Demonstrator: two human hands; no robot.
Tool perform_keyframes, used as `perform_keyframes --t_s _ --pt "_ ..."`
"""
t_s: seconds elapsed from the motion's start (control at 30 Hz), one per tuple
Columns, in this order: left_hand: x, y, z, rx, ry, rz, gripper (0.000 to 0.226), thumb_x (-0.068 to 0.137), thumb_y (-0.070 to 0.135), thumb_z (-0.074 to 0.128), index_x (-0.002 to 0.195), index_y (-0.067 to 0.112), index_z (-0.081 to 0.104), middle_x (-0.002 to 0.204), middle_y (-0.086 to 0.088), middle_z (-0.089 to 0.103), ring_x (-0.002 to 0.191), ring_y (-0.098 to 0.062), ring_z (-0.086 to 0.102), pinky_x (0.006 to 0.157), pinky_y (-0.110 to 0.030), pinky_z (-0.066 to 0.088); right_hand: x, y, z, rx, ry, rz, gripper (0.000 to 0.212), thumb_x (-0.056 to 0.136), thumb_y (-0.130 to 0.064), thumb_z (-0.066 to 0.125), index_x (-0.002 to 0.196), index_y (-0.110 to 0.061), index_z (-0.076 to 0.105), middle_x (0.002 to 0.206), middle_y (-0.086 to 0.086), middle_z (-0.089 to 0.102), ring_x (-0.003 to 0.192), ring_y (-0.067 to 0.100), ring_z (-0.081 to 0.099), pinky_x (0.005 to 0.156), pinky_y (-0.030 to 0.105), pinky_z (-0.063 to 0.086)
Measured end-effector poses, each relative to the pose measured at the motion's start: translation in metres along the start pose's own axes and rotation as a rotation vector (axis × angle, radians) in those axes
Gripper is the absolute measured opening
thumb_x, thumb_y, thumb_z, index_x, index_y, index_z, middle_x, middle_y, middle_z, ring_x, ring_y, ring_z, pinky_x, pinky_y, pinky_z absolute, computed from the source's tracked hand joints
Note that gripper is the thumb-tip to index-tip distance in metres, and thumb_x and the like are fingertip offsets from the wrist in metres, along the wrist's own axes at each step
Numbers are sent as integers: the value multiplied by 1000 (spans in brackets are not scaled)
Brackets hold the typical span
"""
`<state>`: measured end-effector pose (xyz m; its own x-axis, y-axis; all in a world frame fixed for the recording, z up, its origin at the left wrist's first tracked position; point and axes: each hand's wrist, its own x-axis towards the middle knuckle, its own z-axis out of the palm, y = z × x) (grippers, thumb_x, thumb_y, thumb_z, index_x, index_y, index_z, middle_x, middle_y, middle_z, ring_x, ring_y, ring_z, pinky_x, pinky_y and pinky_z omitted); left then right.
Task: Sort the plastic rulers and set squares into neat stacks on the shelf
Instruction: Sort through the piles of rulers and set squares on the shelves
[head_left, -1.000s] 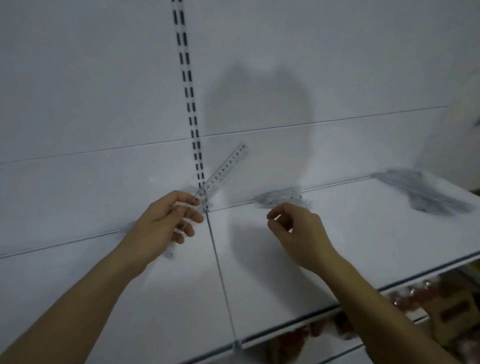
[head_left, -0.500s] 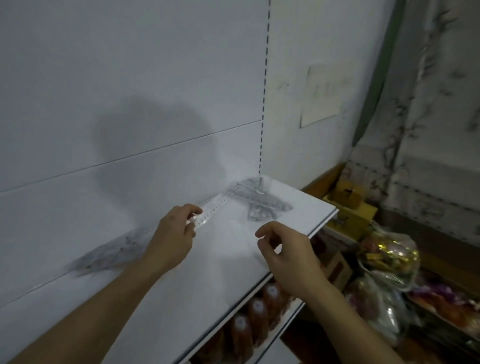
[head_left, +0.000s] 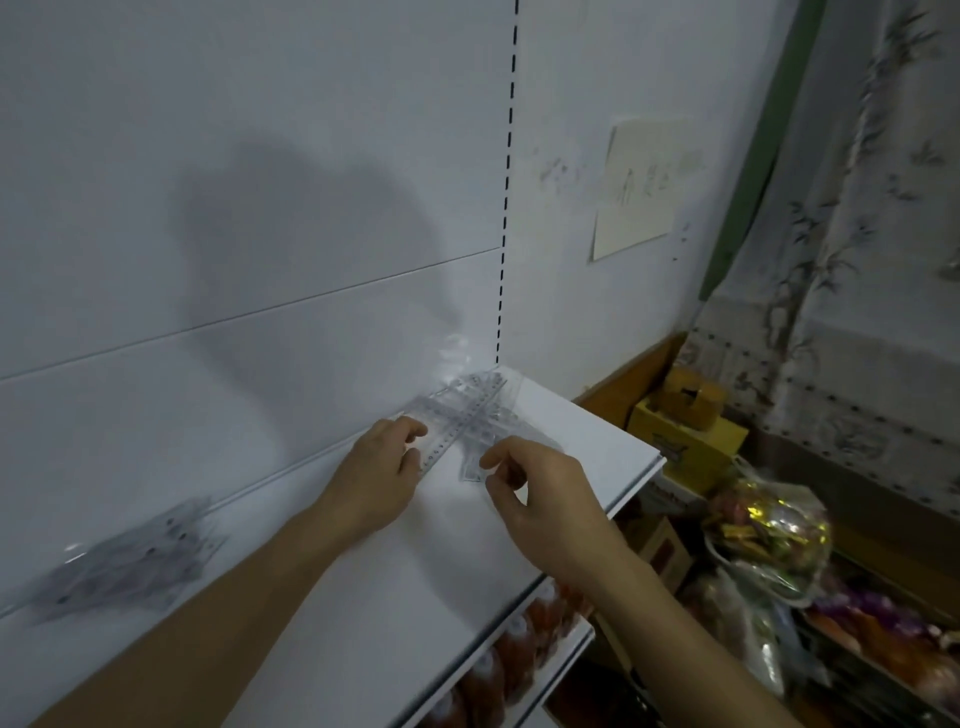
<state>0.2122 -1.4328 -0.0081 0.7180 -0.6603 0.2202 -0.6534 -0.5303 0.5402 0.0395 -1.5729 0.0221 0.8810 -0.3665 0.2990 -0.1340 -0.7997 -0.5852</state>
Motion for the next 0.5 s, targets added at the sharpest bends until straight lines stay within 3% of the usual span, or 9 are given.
perform_keyframes --t_s 0.17,0.3,0.5 --pt "-36 -17 -35 170 23 58 31 100 21 46 129 16 57 128 -3 57 118 -22 53 101 -37 43 -18 -13 10 -131 -82 -73 22 100 -28 55 122 -30 60 110 -12 60 103 7 50 89 19 42" --pt "-82 -31 -70 306 84 119 41 94 36 37 119 16 62 120 -2 62 112 -25 57 92 -44 48 -40 -30 14 -278 -74 -133 29 99 -26 58 128 -25 60 127 -4 59 123 19 46 100 40 46" --pt "-157 -57 -130 402 154 98 51 92 41 34 123 12 60 125 -7 62 122 -27 54 100 -47 45 -68 -88 33 -232 -88 -219 37 98 -28 60 134 -22 58 133 -3 58 130 21 46 104 43 46"
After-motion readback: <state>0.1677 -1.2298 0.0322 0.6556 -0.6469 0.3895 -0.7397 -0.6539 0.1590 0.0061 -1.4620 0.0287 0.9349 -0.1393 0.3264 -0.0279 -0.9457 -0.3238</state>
